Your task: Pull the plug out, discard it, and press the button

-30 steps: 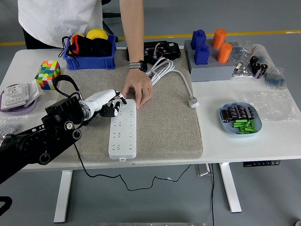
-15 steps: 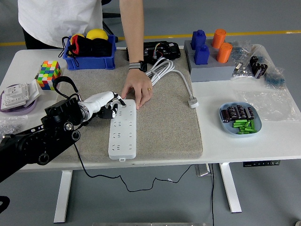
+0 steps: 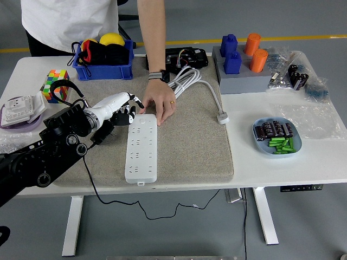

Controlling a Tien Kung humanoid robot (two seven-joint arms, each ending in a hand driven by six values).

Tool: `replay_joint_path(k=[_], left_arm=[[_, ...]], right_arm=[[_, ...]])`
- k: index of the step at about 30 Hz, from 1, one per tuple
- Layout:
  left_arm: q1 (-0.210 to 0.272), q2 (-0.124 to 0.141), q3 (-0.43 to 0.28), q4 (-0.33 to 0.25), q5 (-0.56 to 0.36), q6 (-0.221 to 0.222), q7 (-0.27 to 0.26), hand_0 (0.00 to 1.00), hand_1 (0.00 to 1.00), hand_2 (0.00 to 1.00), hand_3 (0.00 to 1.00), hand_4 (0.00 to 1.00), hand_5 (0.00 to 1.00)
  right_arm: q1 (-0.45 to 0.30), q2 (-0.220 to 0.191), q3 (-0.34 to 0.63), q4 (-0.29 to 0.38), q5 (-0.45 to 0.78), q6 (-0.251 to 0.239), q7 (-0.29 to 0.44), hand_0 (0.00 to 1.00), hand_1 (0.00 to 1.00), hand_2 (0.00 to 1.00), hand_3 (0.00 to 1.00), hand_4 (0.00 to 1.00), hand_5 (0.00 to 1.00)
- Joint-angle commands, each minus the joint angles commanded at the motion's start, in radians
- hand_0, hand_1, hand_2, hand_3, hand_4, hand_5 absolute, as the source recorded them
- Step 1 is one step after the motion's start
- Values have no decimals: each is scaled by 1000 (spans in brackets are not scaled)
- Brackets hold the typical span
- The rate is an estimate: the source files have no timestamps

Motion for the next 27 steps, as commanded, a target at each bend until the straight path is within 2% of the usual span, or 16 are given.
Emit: replay_joint_path(k=[4, 5, 10, 11, 16, 17, 22, 23, 27], left_arm=[[44, 11, -85, -32, 15, 4, -13, 76, 98, 172, 698, 327, 2], [58, 13, -112, -39, 17, 5, -17, 208, 295, 405, 739, 587, 2], [132, 26, -252, -62, 38, 28, -55, 208, 295, 405, 739, 587, 2], [146, 28, -281, -65, 42, 34, -64, 595, 634, 595, 759, 641, 2], [218, 34, -434, -73, 62, 67, -108, 595, 634, 595, 759, 641, 2], [225, 35, -452, -75, 63, 71, -112, 794, 781, 732, 787, 658, 2], [285, 36, -576, -109, 63, 98, -150, 794, 781, 732, 787, 658, 2], [293, 37, -592, -114, 62, 101, -157, 817, 809, 754, 804, 669, 4], [335, 48, -645, -120, 53, 116, -198, 817, 809, 754, 804, 669, 4]], right_arm=[[-2, 1, 1, -1, -2, 0, 0, 723, 678, 658, 650, 749, 604], [-2, 2, 1, -1, -2, 0, 0, 723, 676, 658, 650, 749, 604], [-2, 1, -1, 0, -3, 0, 0, 723, 676, 658, 650, 749, 604], [-1, 1, -1, 0, -4, 0, 0, 723, 676, 658, 650, 749, 603], [-1, 1, 3, 1, -6, 0, 0, 723, 676, 658, 650, 749, 603], [-1, 0, 4, 0, -6, 0, 0, 724, 677, 657, 649, 749, 604], [1, 0, 5, 0, -7, 0, 0, 724, 677, 657, 649, 749, 604], [2, 0, 5, 0, -8, 0, 0, 724, 678, 657, 650, 749, 604], [7, 0, 7, 1, -10, 0, 0, 724, 678, 657, 650, 749, 604]])
